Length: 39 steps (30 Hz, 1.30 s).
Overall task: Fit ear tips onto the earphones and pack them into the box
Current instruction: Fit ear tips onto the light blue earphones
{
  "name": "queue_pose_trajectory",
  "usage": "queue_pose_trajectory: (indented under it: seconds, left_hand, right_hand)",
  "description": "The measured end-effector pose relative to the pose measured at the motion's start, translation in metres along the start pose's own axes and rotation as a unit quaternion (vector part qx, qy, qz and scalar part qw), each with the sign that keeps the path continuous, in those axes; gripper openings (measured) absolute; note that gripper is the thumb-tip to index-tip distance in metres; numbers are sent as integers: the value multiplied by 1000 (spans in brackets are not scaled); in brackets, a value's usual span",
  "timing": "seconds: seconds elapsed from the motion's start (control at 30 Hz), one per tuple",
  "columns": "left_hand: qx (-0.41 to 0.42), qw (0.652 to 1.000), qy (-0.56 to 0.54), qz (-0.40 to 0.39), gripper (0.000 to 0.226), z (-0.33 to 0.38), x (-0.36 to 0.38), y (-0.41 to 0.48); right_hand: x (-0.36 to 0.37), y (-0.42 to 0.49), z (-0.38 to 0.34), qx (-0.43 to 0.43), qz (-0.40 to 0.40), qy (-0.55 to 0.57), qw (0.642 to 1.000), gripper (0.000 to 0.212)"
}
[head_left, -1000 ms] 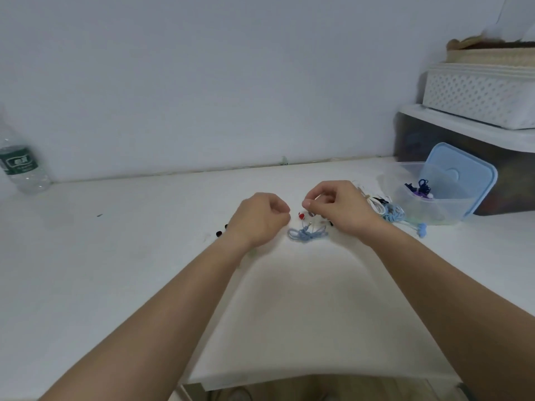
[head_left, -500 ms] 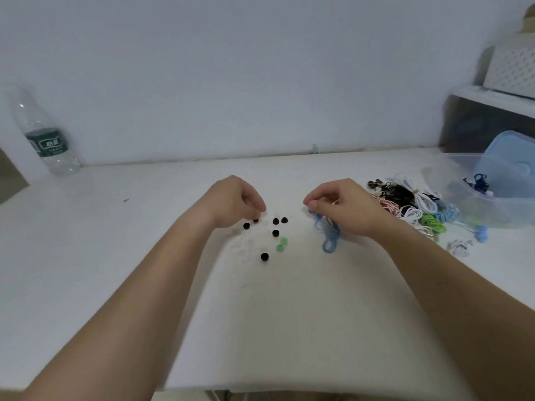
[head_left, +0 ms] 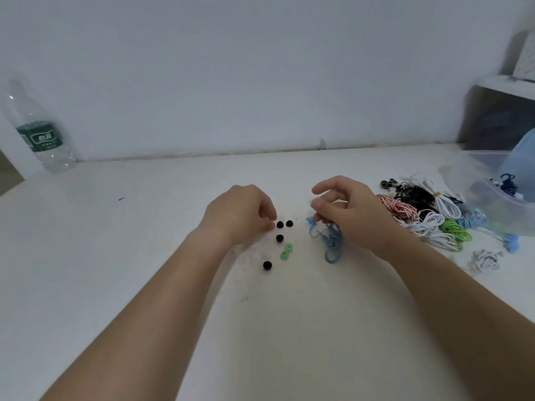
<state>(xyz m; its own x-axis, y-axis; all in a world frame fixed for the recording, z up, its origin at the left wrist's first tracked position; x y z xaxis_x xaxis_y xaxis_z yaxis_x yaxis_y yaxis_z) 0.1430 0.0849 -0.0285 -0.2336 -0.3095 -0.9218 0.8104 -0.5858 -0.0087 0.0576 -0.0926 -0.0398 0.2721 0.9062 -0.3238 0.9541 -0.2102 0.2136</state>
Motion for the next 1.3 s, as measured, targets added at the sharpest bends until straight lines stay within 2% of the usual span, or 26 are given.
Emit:
queue_pose_trajectory:
  seconds: [0.23,0.3,0.4,0.5,0.63,0.77,0.83,1.07,1.3]
  left_hand:
    - [8,1000,10,-10,9,-1,5,-2]
    - [13,999,-28,17,12,-2,1,-3]
    - [13,984,-145,98,13,-2,-10,-7]
    - [7,939,-325,111,9,3,-8,-13]
    - [-24,848,-528,23,15,11,15,-16]
    - [-36,772,-634,-29,14,18,28,-14]
    - [-40,755,-654,-35,15,19,30,-13]
    - [-45,756,-652,-42,15,22,33,-14]
    - [-42,753,-654,-49,13,25,33,-16]
  right_hand:
    - [-7,-1,2,0,12,14,1000,6]
    - [-8,0,1,0,16,25,1000,10]
    - [-7,1,-1,-10,3,1,1000,17]
    - [-4,0,-1,-6,-15,-24,1000,21]
    - [-2,-3,0,3,-24,3,1000,20]
    - [-4,-5,0,5,-29,44,999,13]
    - [-5,-8,-2,9,-29,73,997,11]
    - [-6,-9,-2,5,-22,162,987,14]
    - [-4,-9,-3,4,-28,156,987,15]
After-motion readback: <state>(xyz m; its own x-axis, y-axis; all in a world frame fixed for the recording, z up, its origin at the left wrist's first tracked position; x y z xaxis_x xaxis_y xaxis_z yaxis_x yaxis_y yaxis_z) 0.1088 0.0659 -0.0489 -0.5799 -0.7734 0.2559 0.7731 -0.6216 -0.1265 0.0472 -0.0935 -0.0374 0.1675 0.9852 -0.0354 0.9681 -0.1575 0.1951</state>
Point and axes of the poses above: each hand's wrist, its own y-axis towards the middle knuckle, its own x-axis out of the palm, z = x × y, the point moved 7 cm from there along y, towards the middle knuckle, and after that the axes turned 4 degrees about -z, right-handed, at the moved point
